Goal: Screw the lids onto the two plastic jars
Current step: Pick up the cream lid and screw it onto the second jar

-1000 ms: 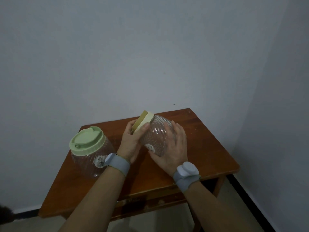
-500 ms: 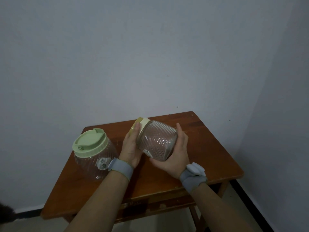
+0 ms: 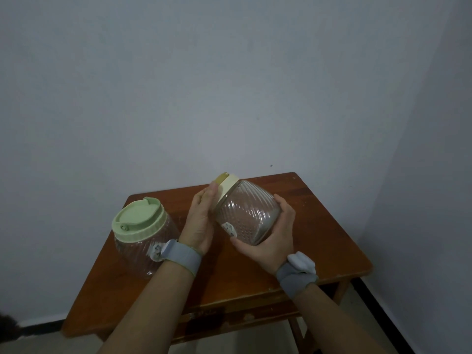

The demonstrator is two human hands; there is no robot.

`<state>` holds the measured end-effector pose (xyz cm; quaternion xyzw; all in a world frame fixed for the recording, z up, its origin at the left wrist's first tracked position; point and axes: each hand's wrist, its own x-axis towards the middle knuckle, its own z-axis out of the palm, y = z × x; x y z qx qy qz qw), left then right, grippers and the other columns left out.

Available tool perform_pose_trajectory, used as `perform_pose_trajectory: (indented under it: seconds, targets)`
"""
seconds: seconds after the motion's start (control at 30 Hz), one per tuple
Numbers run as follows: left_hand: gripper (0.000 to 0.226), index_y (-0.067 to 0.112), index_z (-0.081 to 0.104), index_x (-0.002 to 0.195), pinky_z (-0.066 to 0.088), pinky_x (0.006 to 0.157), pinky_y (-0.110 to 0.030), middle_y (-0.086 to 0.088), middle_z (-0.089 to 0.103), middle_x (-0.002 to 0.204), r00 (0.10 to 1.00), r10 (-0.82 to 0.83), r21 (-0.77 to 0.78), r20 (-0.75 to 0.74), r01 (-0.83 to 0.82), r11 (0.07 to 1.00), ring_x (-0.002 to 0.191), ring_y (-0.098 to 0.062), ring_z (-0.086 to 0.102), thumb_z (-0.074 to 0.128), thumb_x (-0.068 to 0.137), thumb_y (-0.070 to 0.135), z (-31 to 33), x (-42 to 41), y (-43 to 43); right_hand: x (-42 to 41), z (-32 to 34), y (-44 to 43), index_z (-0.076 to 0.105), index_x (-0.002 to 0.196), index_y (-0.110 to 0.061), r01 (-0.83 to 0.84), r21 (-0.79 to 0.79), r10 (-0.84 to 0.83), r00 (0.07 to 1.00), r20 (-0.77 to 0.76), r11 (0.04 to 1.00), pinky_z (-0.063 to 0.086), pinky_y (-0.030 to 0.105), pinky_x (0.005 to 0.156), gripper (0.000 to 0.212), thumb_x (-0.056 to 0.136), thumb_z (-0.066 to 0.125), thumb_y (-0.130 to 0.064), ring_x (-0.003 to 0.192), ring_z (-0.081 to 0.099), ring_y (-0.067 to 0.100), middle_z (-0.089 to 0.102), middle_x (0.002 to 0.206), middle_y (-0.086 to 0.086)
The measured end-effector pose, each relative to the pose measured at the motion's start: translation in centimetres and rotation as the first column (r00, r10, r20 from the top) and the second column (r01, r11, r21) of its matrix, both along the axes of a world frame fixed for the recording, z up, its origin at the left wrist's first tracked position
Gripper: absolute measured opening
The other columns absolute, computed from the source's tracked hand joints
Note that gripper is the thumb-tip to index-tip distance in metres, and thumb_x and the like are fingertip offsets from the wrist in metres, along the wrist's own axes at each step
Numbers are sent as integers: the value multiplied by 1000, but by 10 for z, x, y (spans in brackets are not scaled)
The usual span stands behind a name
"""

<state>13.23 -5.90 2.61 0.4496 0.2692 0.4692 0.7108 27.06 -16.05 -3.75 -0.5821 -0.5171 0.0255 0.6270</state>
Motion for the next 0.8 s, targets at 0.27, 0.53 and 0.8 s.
perform_pose_trajectory:
  seconds: [0.27, 0.53, 0.8]
  targets:
    - [45, 12, 58, 100, 57, 94, -52, -8, 76, 103, 993, 106, -36, 59, -104, 994, 82, -22, 74, 90, 71, 25, 4, 17, -7, 0, -1, 0, 31, 149, -8, 16, 36, -16, 1000, 12, 999, 42, 17, 108, 125, 51, 95, -53, 133, 46, 13, 40, 139, 4]
    - [80, 9, 50, 138, 51, 94, -47, -15, 61, 124, 987, -130, 29, 93, 128, 991, 107, -31, 61, 81, 66, 28, 9, -3, -2, 0, -2, 2, 27, 152, -14, -61, 6, 61, 980, -188, 998, 58, 52, 98, 123, 58, 93, -60, 128, 61, 23, 55, 140, 10]
    - [101, 2, 47, 148, 42, 112, -69, -29, 56, 147, 998, 50, 30, 46, -52, 998, 135, -47, 55, 82, 77, 63, 1, -3, -1, 0, 2, 1, 28, 149, -16, -30, 8, 30, 999, 31, 1000, 44, 20, 109, 124, 52, 95, -53, 134, 47, 16, 40, 141, 7]
